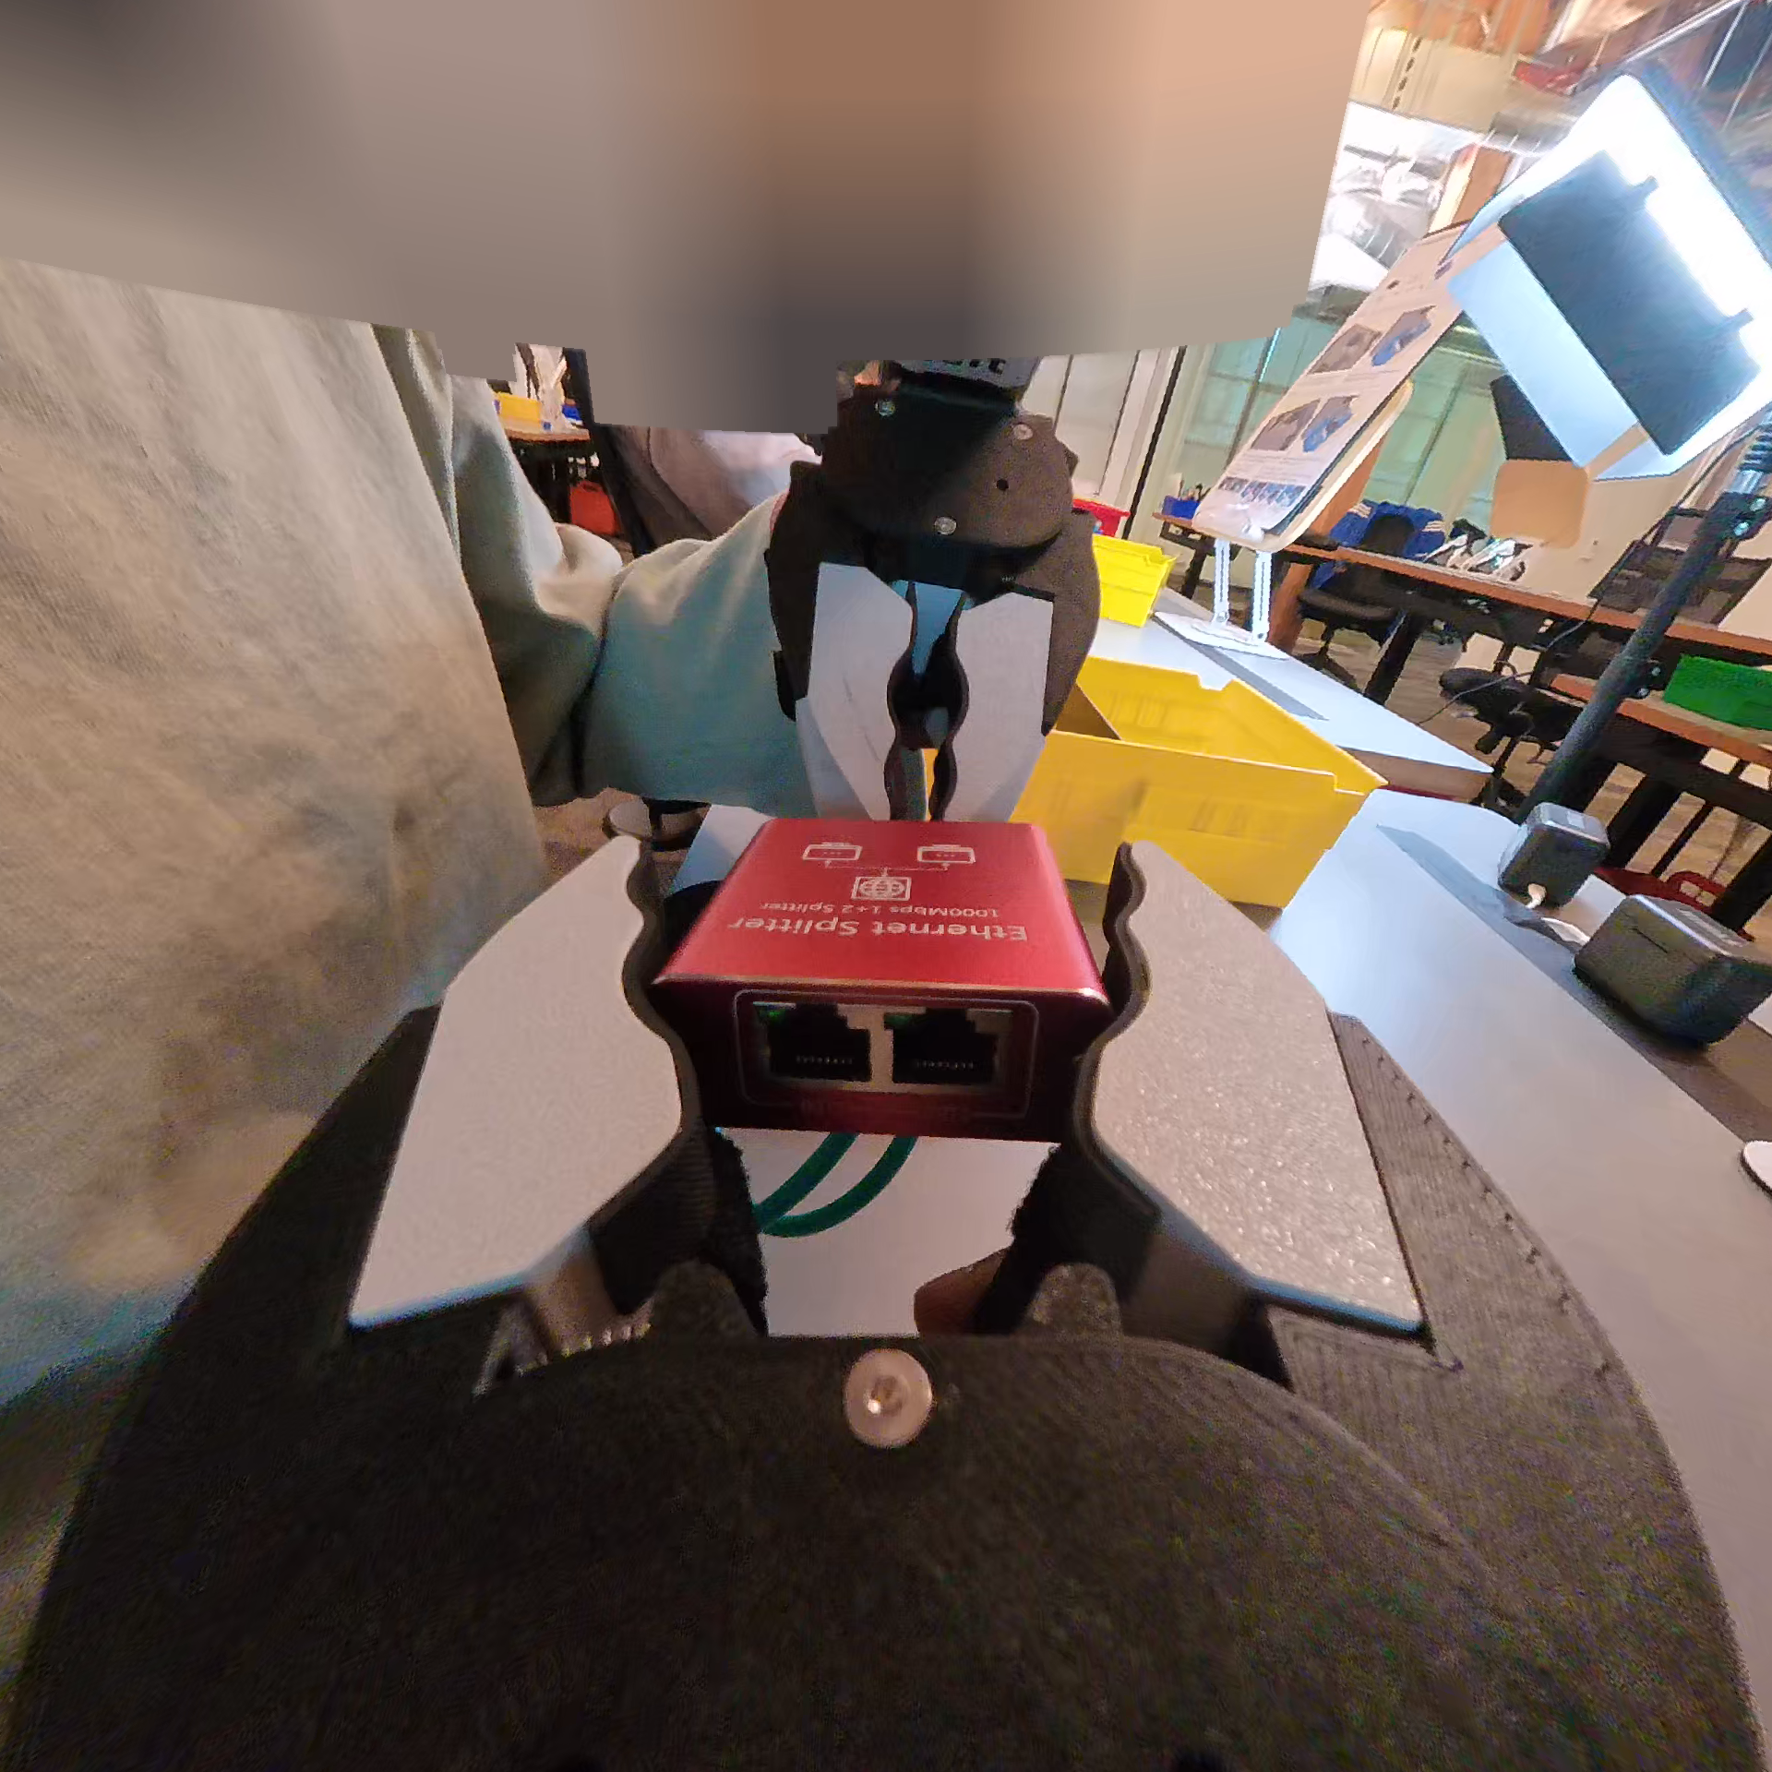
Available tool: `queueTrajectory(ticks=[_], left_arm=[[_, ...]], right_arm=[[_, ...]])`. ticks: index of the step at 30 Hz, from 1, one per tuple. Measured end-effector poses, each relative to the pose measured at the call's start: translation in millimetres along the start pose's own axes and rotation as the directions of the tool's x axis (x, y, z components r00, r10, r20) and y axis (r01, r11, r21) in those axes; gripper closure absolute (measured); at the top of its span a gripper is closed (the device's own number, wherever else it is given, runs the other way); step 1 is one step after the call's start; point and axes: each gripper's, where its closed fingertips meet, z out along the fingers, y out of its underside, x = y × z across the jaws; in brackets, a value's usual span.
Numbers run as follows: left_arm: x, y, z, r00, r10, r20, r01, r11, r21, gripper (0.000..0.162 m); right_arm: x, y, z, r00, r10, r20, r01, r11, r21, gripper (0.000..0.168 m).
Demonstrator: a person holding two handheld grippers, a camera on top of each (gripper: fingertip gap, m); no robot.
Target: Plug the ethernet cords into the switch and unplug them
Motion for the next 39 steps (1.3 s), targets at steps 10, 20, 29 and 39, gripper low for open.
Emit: queueTrajectory(ticks=[10, 20, 29, 39], left_arm=[[-1.5, 4.5, 4.7, 0.999, 0.037, 0.016, -0.036, 0.997, -0.066, 0.153], [-3.5, 8.7, 8.5, 0.999, 0.029, 0.016, -0.028, 0.996, -0.082, 0.153], [-3.3, 7.6, 10.5, 1.0, 0.026, 0.013, -0.025, 0.997, -0.071, 0.153], [-5.7, 5.3, 16.5, 0.998, 0.068, 0.018, -0.066, 0.996, -0.055, 0.153]], right_arm=[[-2.3, 8.1, -1.0, 0.999, -0.044, 0.02, 0.045, 0.996, -0.078, 0.079], [-2.6, 14.6, -2.1, 0.999, -0.018, 0.034, 0.021, 0.997, -0.071, 0.079], [1.1, 16.9, -4.8, 0.999, 0.004, 0.034, -0.002, 0.999, -0.041, 0.079], [3.2, 27.6, -3.2, 0.999, 0.025, 0.022, -0.024, 0.997, -0.078, 0.079]])
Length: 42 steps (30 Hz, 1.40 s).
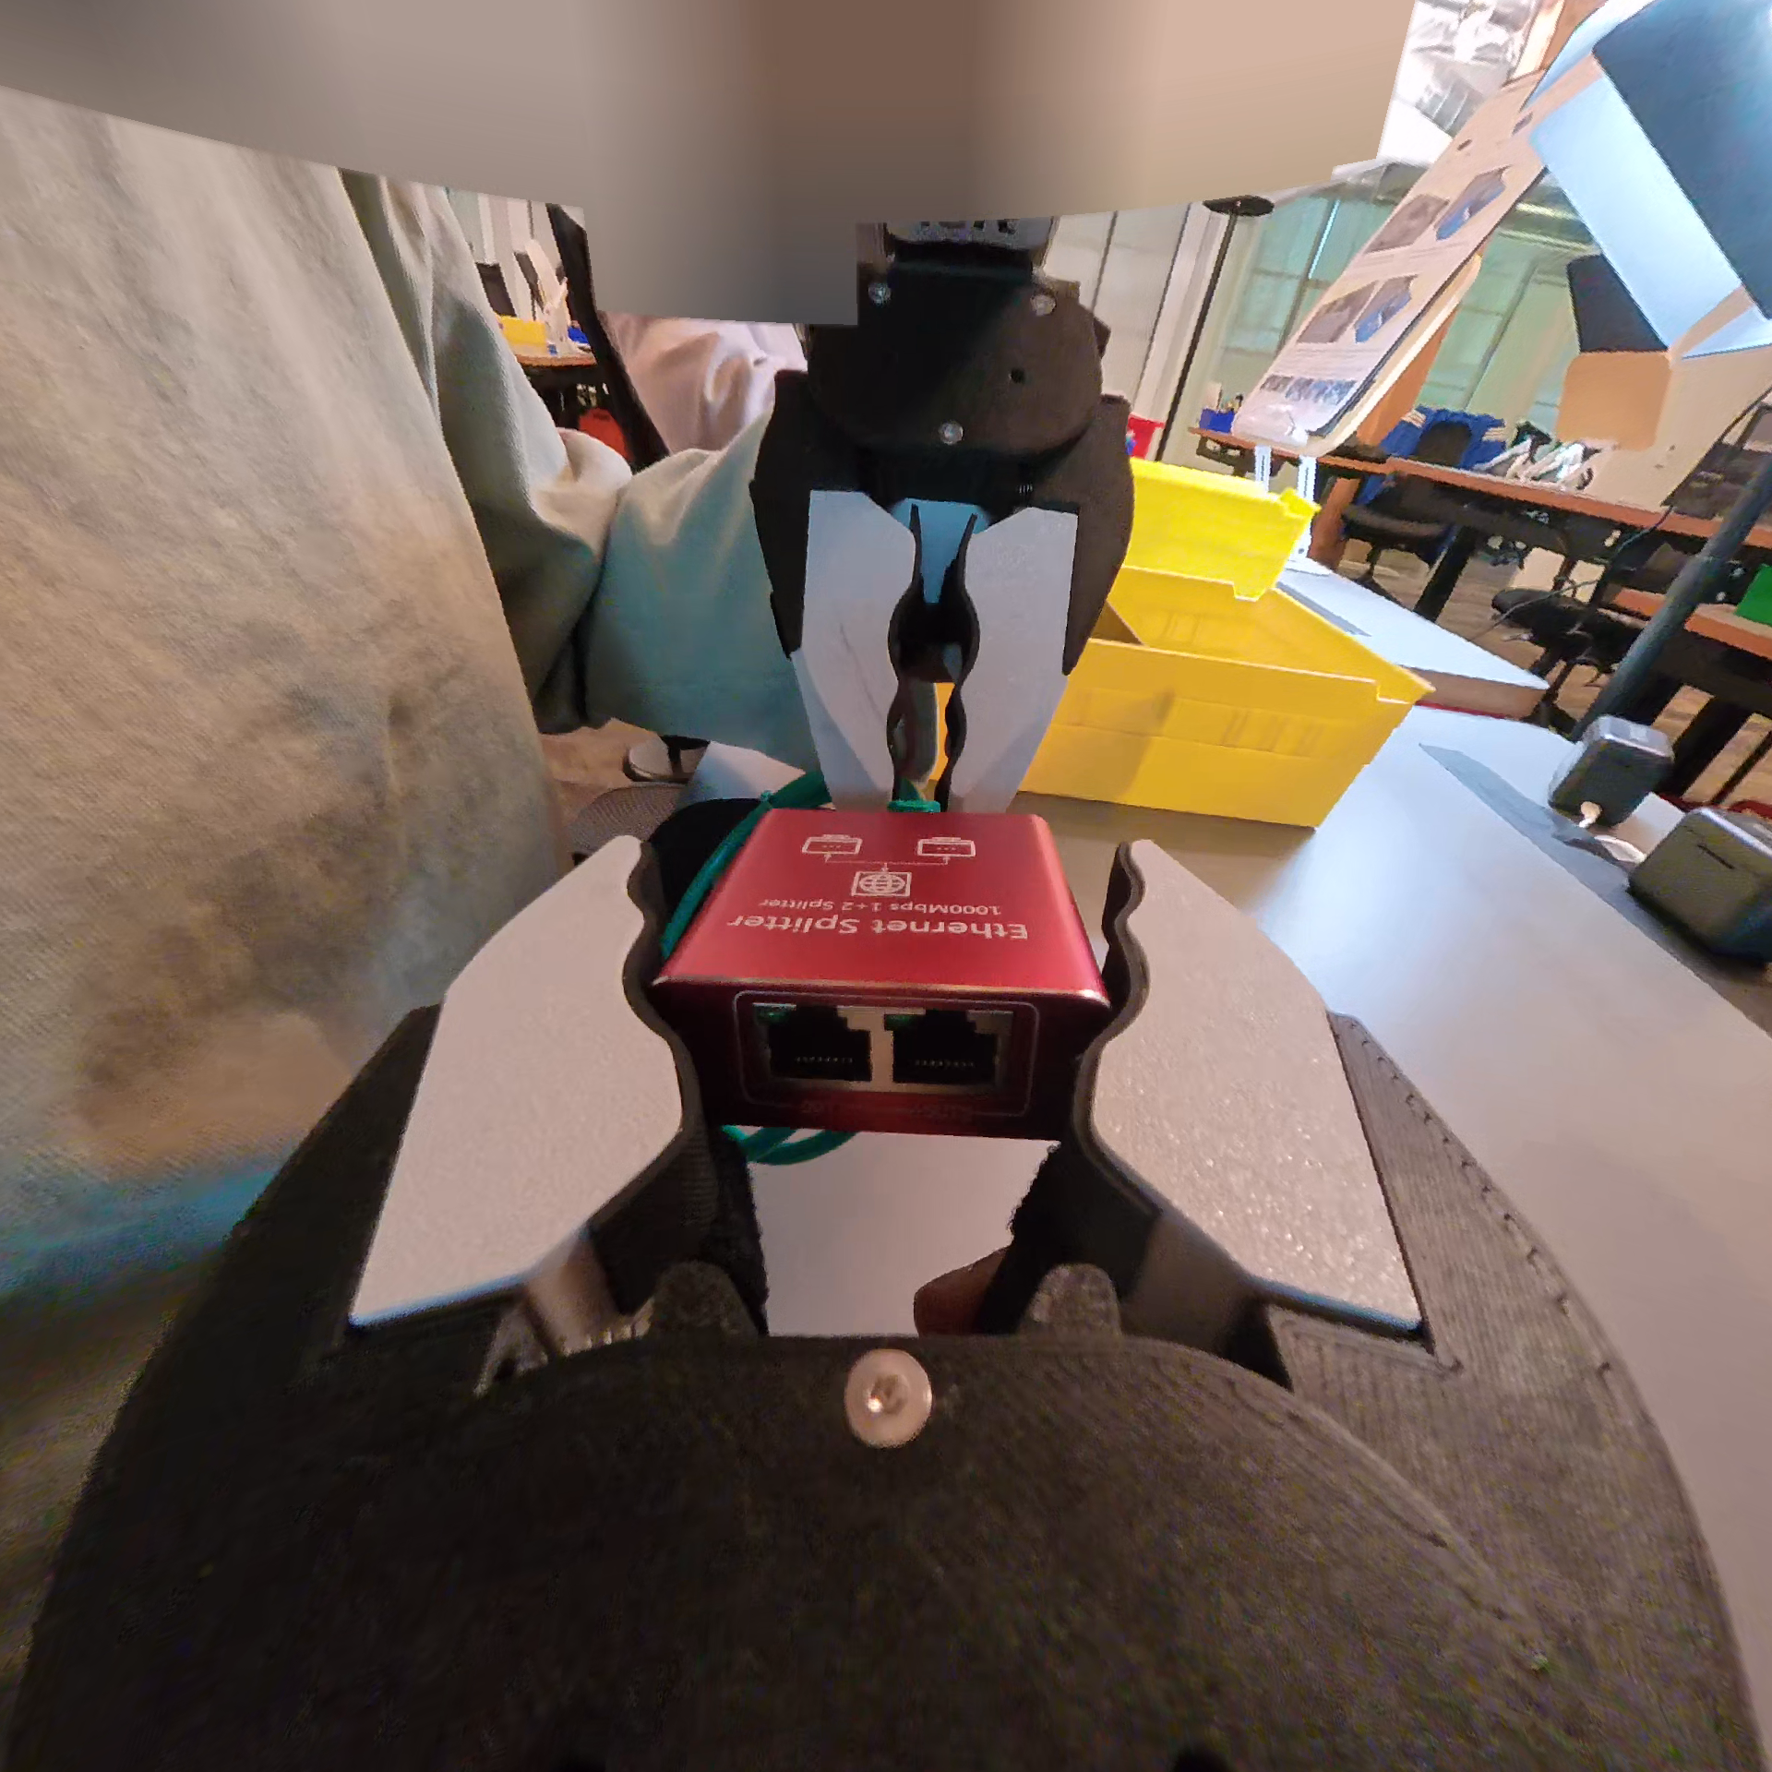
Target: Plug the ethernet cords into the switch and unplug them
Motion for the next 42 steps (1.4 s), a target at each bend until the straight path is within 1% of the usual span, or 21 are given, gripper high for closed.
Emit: queueTrajectory(ticks=[7, 11, 14, 17, 18, 19, 22, 24, 26, 27, 28, 29, 31, 34, 35, 37, 38, 39, 40, 41, 42], left_arm=[[-3.3, 12.8, 10.9, 0.999, 0.017, 0.027, -0.015, 0.998, -0.062, 0.154], [-5.7, 13.1, 11.8, 1.0, 0.009, 0.026, -0.008, 0.999, -0.042, 0.154], [-15.9, 12.3, 9.9, 0.997, -0.006, 0.074, 0.006, 1.0, 0.004, 0.153], [-29.2, -3.2, -9.0, 0.985, -0.018, 0.172, -0.006, 0.991, 0.134, 0.152], [-35.1, -7.7, -16.5, 0.971, -0.005, 0.238, -0.034, 0.986, 0.161, 0.153], [-39.6, -10.5, -22.4, 0.955, 0.01, 0.297, -0.064, 0.983, 0.171, 0.152], [-48.2, -15.4, -31.7, 0.893, 0.036, 0.449, -0.134, 0.973, 0.188, 0.153], [-57.2, -16.6, -38.0, 0.828, 0.029, 0.56, -0.169, 0.965, 0.2, 0.153], [-65.2, -18.0, -45.3, 0.764, 0.004, 0.645, -0.198, 0.953, 0.229, 0.153], [-68.0, -20.0, -49.0, 0.736, -0.028, 0.676, -0.205, 0.943, 0.262, 0.153], [-70.5, -22.6, -52.5, 0.705, -0.057, 0.707, -0.219, 0.931, 0.293, 0.153], [-72.4, -24.9, -55.4, 0.673, -0.074, 0.736, -0.239, 0.92, 0.312, 0.153], [-73.6, -28.9, -56.4, 0.62, -0.092, 0.779, -0.275, 0.904, 0.326, 0.153], [-66.8, -34.7, -42.7, 0.635, -0.108, 0.765, -0.291, 0.884, 0.366, 0.153], [-64.7, -36.7, -40.3, 0.64, -0.126, 0.758, -0.296, 0.87, 0.394, 0.153], [-58.8, -39.1, -37.5, 0.672, -0.144, 0.726, -0.309, 0.837, 0.452, 0.152], [-54.8, -38.3, -35.3, 0.711, -0.14, 0.69, -0.303, 0.824, 0.479, 0.135], [-50.4, -36.3, -34.1, 0.757, -0.132, 0.64, -0.289, 0.811, 0.509, 0.117], [-47.3, -33.3, -35.1, 0.8, -0.138, 0.584, -0.258, 0.799, 0.543, 0.105], [-44.1, -31.3, -37.1, 0.844, -0.153, 0.514, -0.212, 0.785, 0.582, 0.099], [-39.8, -31.4, -38.9, 0.886, -0.167, 0.432, -0.156, 0.771, 0.618, 0.096]], right_arm=[[1.7, 23.5, 4.4, 0.999, 0.015, -0.031, -0.019, 0.99, -0.142, 0.079], [3.6, 25.3, 4.3, 0.999, 0.019, -0.044, -0.025, 0.99, -0.141, 0.079], [11.2, 26.3, 4.8, 0.995, -0.037, -0.096, 0.019, 0.984, -0.179, 0.079], [25.2, 16.2, 1.7, 0.984, -0.007, -0.179, -0.016, 0.992, -0.126, 0.081], [30.9, 13.5, 0.5, 0.976, 0.027, -0.214, -0.05, 0.993, -0.104, 0.077], [32.6, 9.4, 0.8, 0.973, 0.083, -0.217, -0.099, 0.993, -0.066, 0.068], [42.2, -3.9, 0.8, 0.924, 0.321, -0.21, -0.305, 0.946, 0.104, 0.059], [51.4, -12.9, -4.8, 0.87, 0.455, -0.193, -0.403, 0.879, 0.254, 0.068], [59.0, -20.9, -13.2, 0.813, 0.566, -0.137, -0.475, 0.781, 0.405, 0.073], [63.7, -21.0, -16.8, 0.778, 0.617, -0.119, -0.507, 0.728, 0.461, 0.083], [66.9, -20.2, -17.8, 0.747, 0.657, -0.1, -0.534, 0.684, 0.498, 0.087], [65.8, -23.0, -16.2, 0.743, 0.666, -0.063, -0.545, 0.657, 0.522, 0.093], [67.7, -28.1, -11.9, 0.736, 0.675, -0.05, -0.541, 0.63, 0.557, 0.102], [70.9, -43.8, -10.3, 0.777, 0.625, -0.074, -0.461, 0.646, 0.608, 0.117], [72.7, -45.6, -11.5, 0.79, 0.603, -0.108, -0.426, 0.668, 0.61, 0.132], [66.2, -51.3, -12.7, 0.854, 0.501, -0.14, -0.349, 0.752, 0.559, 0.138], [61.4, -51.1, -11.6, 0.882, 0.441, -0.164, -0.317, 0.815, 0.486, 0.139], [57.3, -48.0, -10.3, 0.909, 0.359, -0.211, -0.263, 0.888, 0.376, 0.139], [53.0, -43.1, -9.5, 0.935, 0.241, -0.26, -0.18, 0.955, 0.236, 0.139], [48.9, -39.0, -9.4, 0.951, 0.118, -0.287, -0.095, 0.991, 0.093, 0.14], [43.9, -36.4, -8.8, 0.96, 0.017, -0.28, -0.027, 0.999, -0.034, 0.141]])
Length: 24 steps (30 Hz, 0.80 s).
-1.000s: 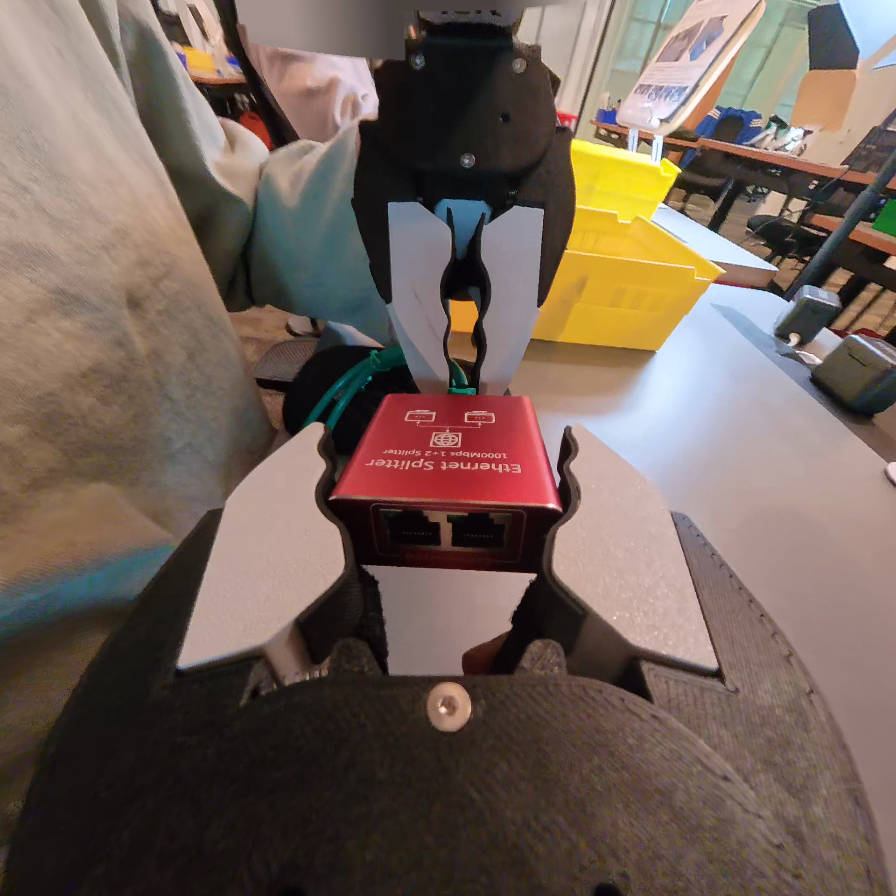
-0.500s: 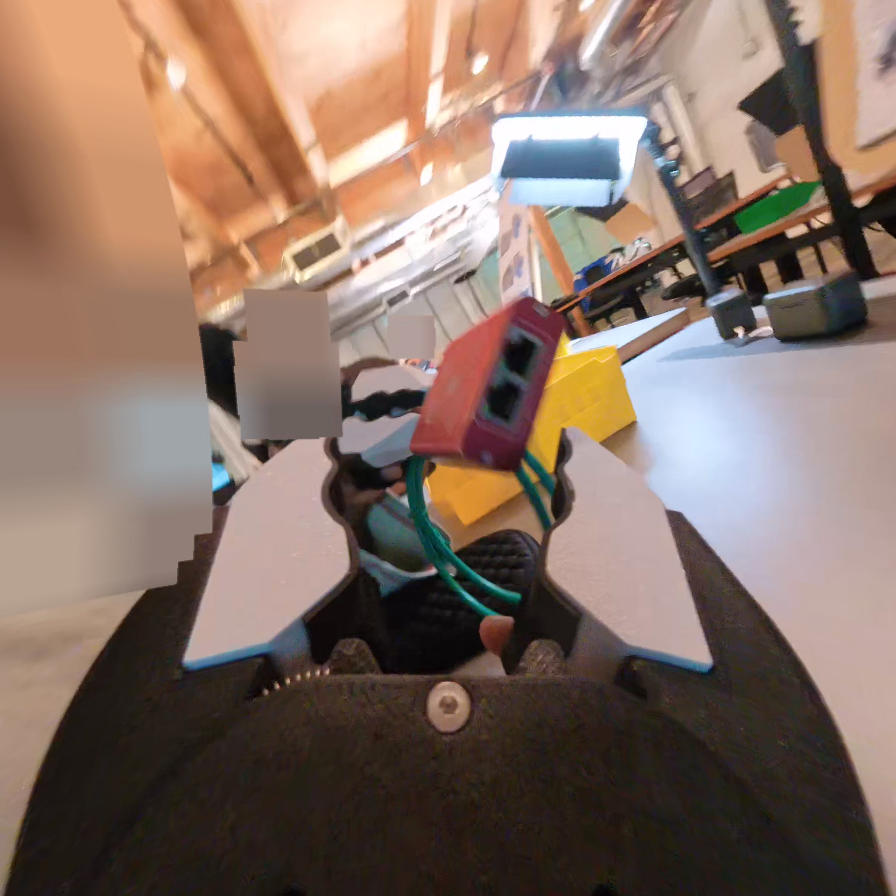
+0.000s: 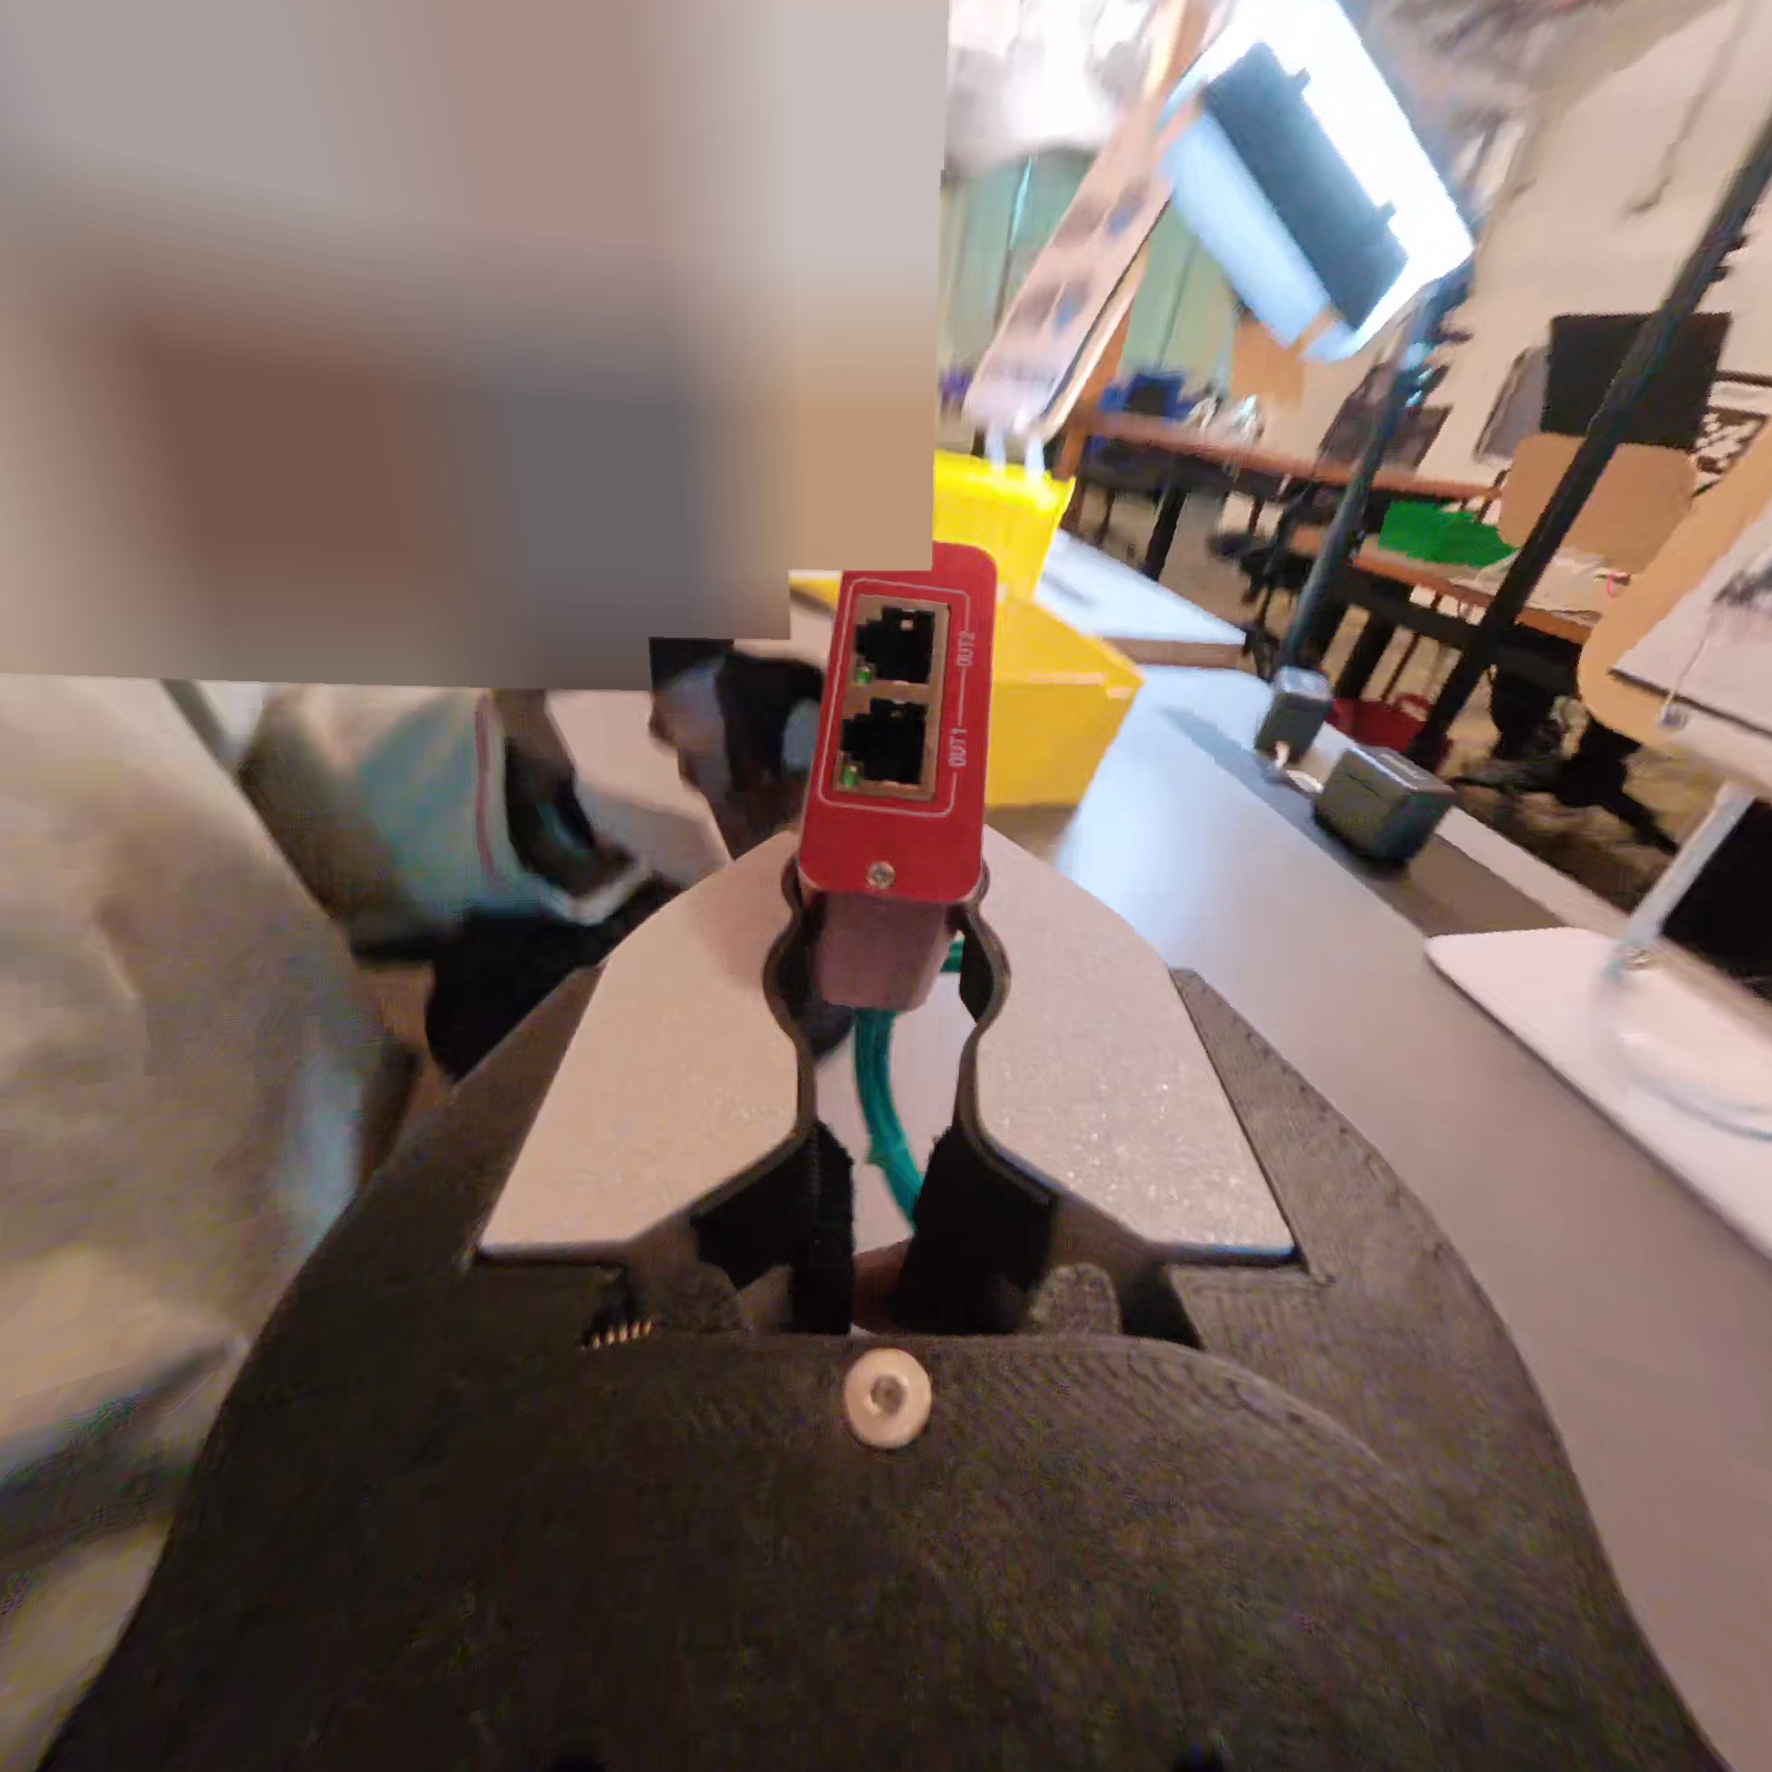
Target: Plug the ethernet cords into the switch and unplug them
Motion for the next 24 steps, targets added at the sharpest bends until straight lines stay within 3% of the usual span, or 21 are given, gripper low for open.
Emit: queueTrajectory(ticks=[2, 4, 7, 8, 9, 11, 13, 15, 17, 18, 21, 24], left_arm=[[7.3, -9.6, -2.1, 0.992, -0.078, -0.096, 0.08, 0.997, 0.02, 0.092], [16.1, -23.1, -1.5, 0.988, -0.053, -0.146, 0.064, 0.996, 0.069, 0.094], [27.9, -31.1, 3.1, 0.984, 0.03, -0.177, -0.014, 0.996, 0.087, 0.114], [32.2, -30.4, 3.9, 0.979, 0.062, -0.195, -0.047, 0.996, 0.082, 0.131], [33.3, -29.8, 4.3, 0.977, 0.084, -0.196, -0.07, 0.995, 0.077, 0.133], [26.8, -31.4, 5.0, 0.987, 0.059, -0.151, -0.049, 0.996, 0.069, 0.133], [4.8, -36.5, 4.0, 0.994, -0.1, -0.035, 0.104, 0.987, 0.123, 0.134], [-24.5, -35.8, -1.6, 0.916, -0.398, 0.036, 0.379, 0.894, 0.238, 0.135], [-50.5, -23.3, -8.0, 0.762, -0.645, 0.057, 0.589, 0.727, 0.353, 0.136], [-58.8, -14.7, -10.2, 0.686, -0.725, 0.065, 0.648, 0.649, 0.399, 0.136], [-61.2, 2.0, -9.9, 0.555, -0.829, 0.063, 0.715, 0.514, 0.475, 0.136], [-48.5, -0.3, -5.0, 0.583, -0.809, 0.069, 0.688, 0.537, 0.488, 0.136]], right_arm=[[-8.6, 6.7, 0.8, 0.988, -0.151, 0.043, 0.156, 0.972, -0.176, 0.141], [-14.6, 15.9, 3.5, 0.969, -0.228, 0.097, 0.247, 0.918, -0.31, 0.141], [-23.1, 26.4, 6.4, 0.94, -0.287, 0.184, 0.339, 0.845, -0.414, 0.141], [-26.6, 28.3, 6.5, 0.932, -0.291, 0.214, 0.358, 0.829, -0.43, 0.141], [-27.9, 30.0, 5.9, 0.926, -0.298, 0.23, 0.373, 0.812, -0.45, 0.141], [-21.8, 29.0, 6.2, 0.923, -0.327, 0.202, 0.384, 0.793, -0.474, 0.141], [-4.6, 18.5, 11.6, 0.93, -0.362, 0.062, 0.349, 0.822, -0.45, 0.131], [8.8, 0.9, 17.8, 0.916, -0.388, -0.105, 0.332, 0.877, -0.346, 0.112], [9.1, -10.0, 25.9, 0.893, -0.401, -0.205, 0.351, 0.904, -0.244, 0.071], [11.8, -7.3, 29.8, 0.878, -0.406, -0.255, 0.344, 0.904, -0.254, 0.063], [16.7, 18.5, 44.6, 0.851, -0.383, -0.359, 0.253, 0.898, -0.36, 0.055], [15.8, 32.9, 56.9, 0.877, -0.268, -0.4, 0.126, 0.93, -0.346, 0.07]])
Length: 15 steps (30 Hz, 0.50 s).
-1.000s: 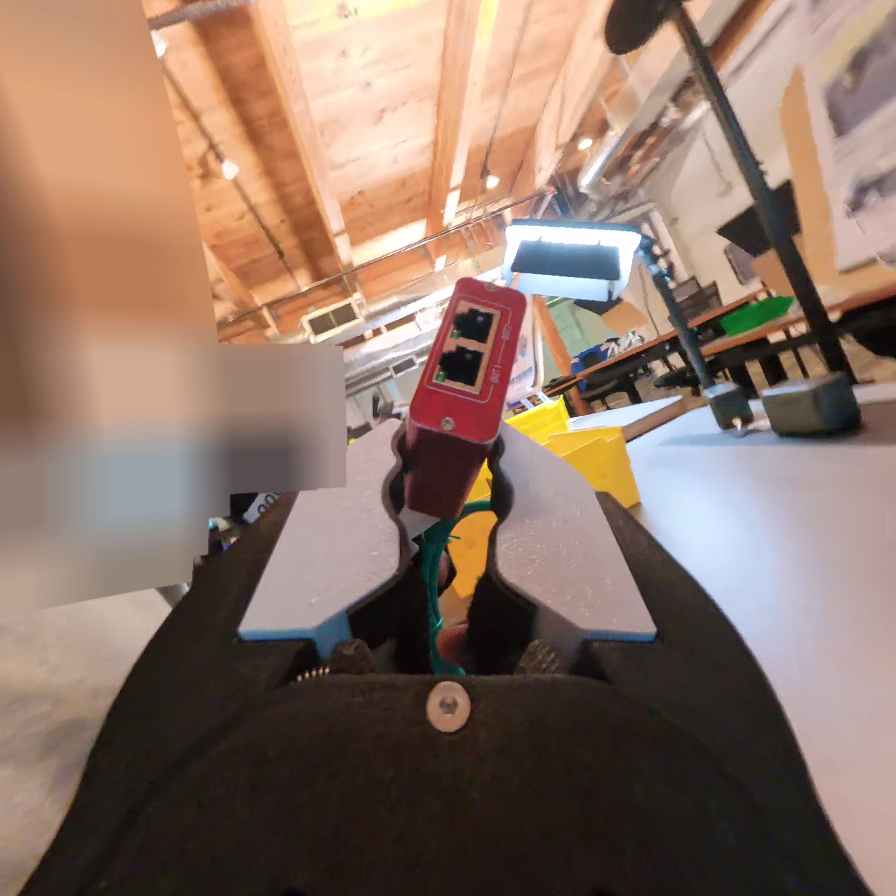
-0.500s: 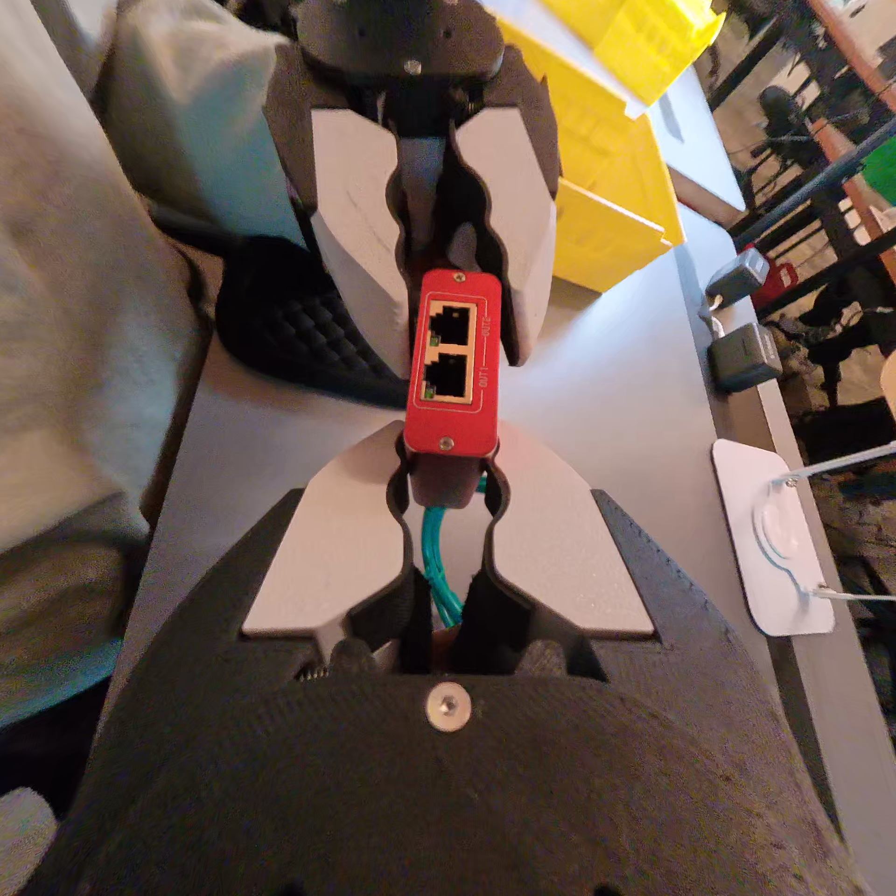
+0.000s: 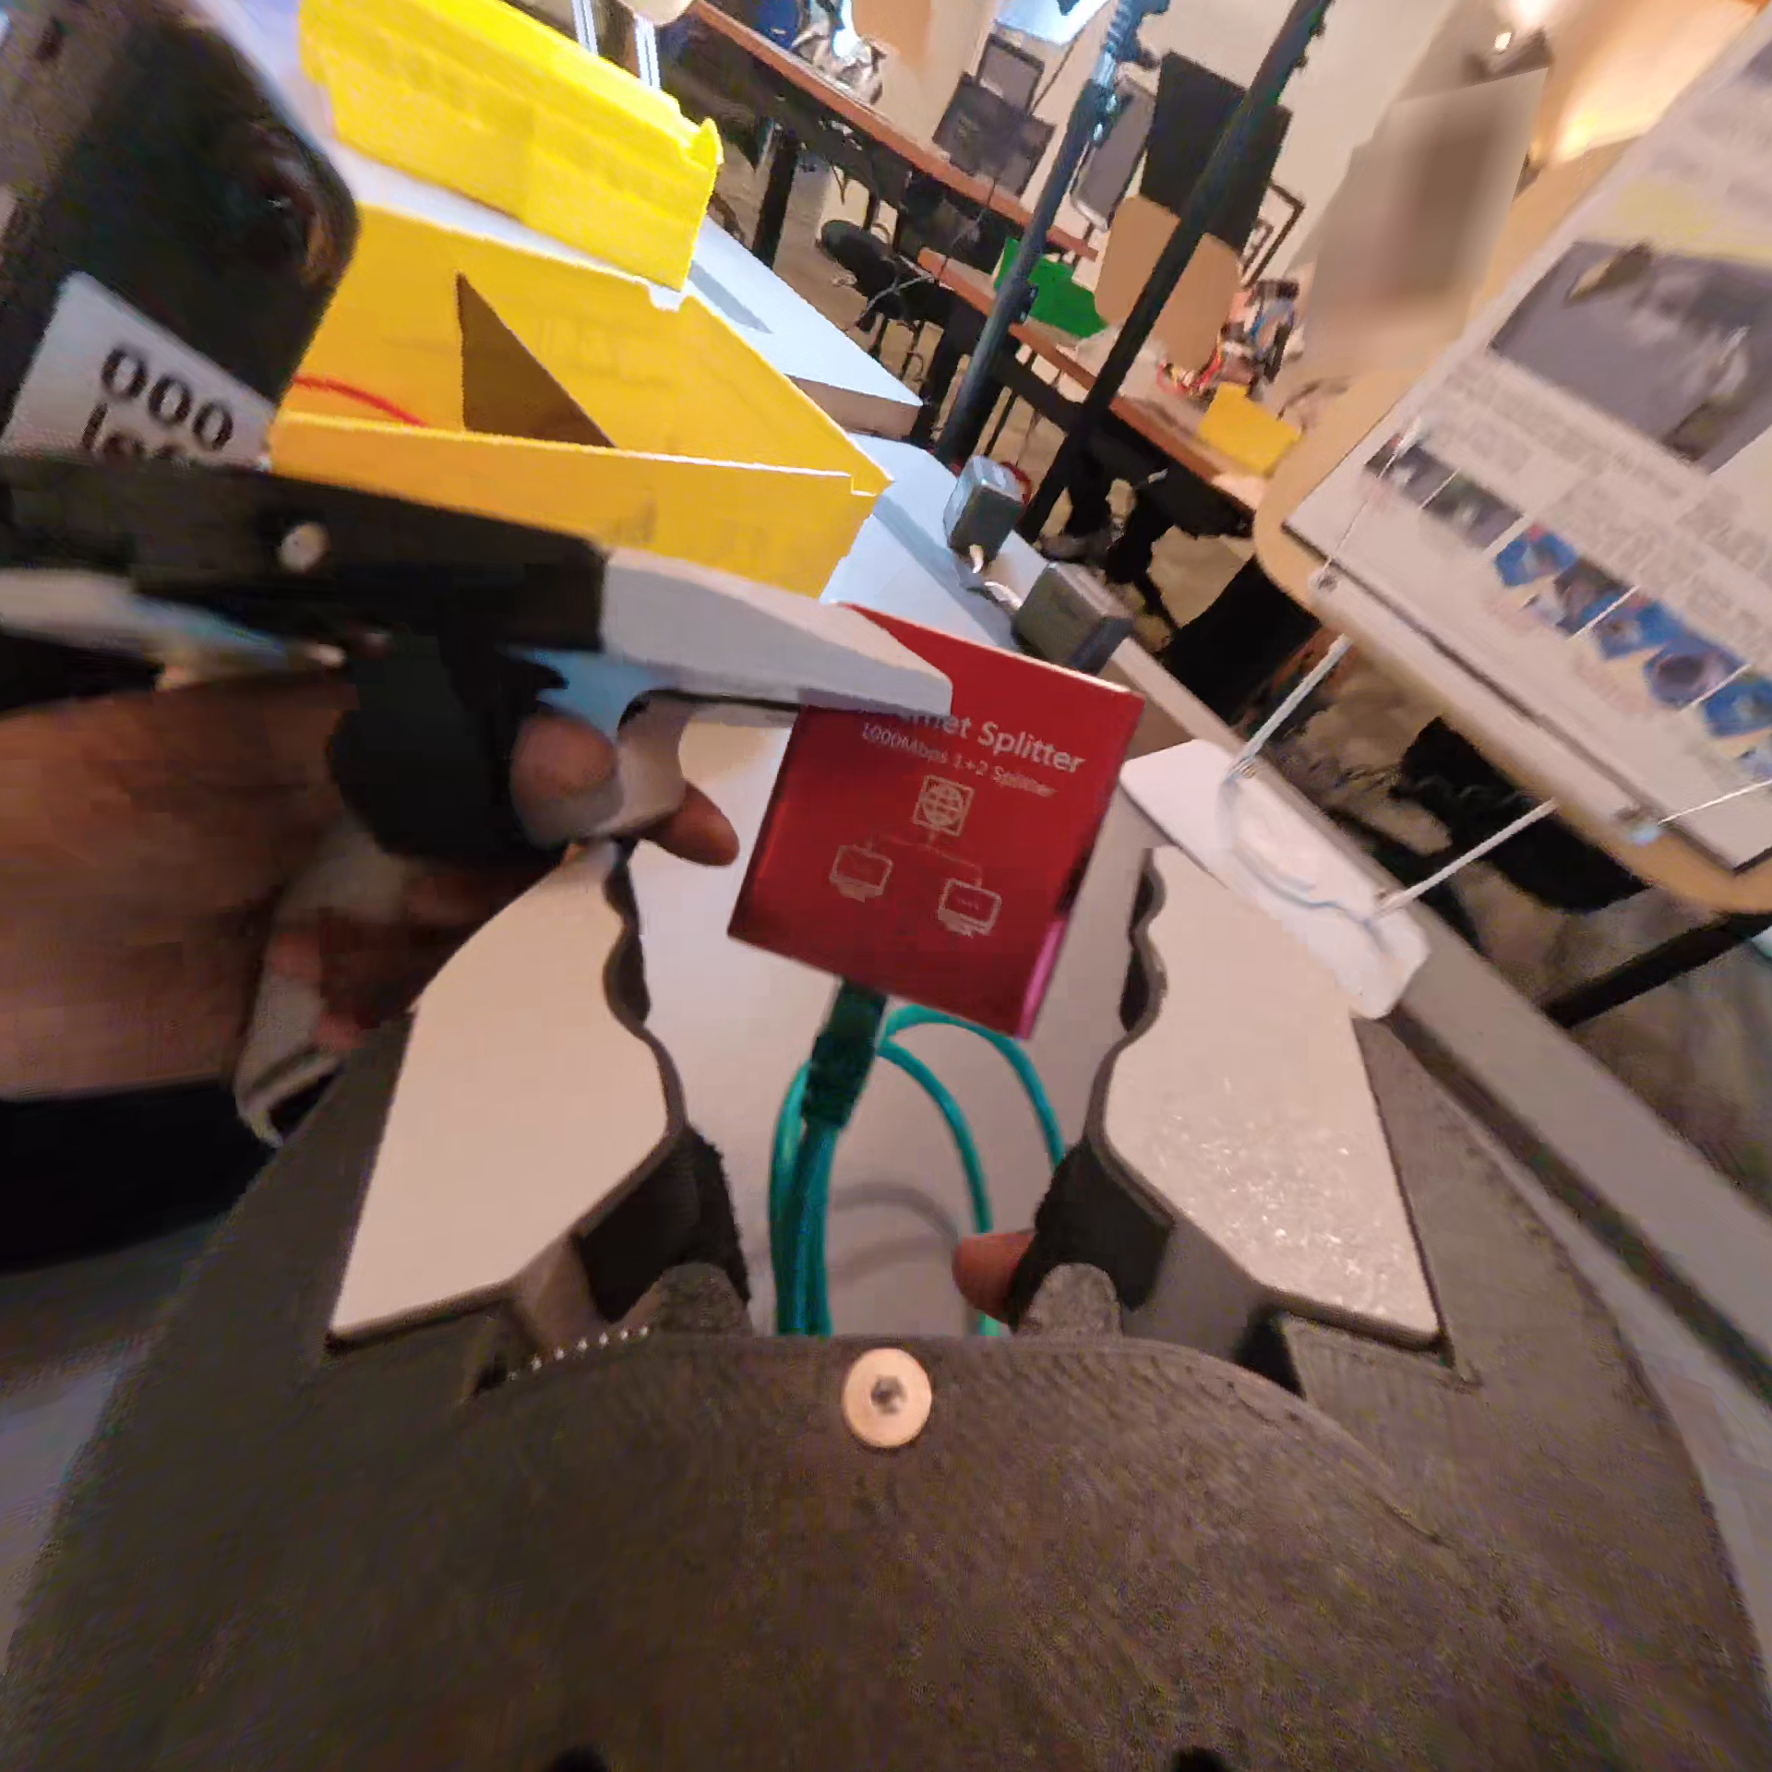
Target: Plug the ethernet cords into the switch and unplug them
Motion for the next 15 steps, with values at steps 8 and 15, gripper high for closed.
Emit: queueTrajectory(ticks=[8, 15], left_arm=[[37.7, 1.4, -6.3, 0.963, 0.23, -0.139, -0.232, 0.973, -0.003, 0.13], [19.0, -66.3, -38.7, 0.878, 0.477, -0.031, -0.47, 0.873, 0.13, 0.119]], right_arm=[[11.2, -4.8, -11.8, 0.989, -0.146, 0.029, 0.146, 0.989, -0.001, 0.09], [27.2, 36.2, -58.4, 0.579, -0.761, 0.293, 0.815, 0.553, -0.173, 0.094]])
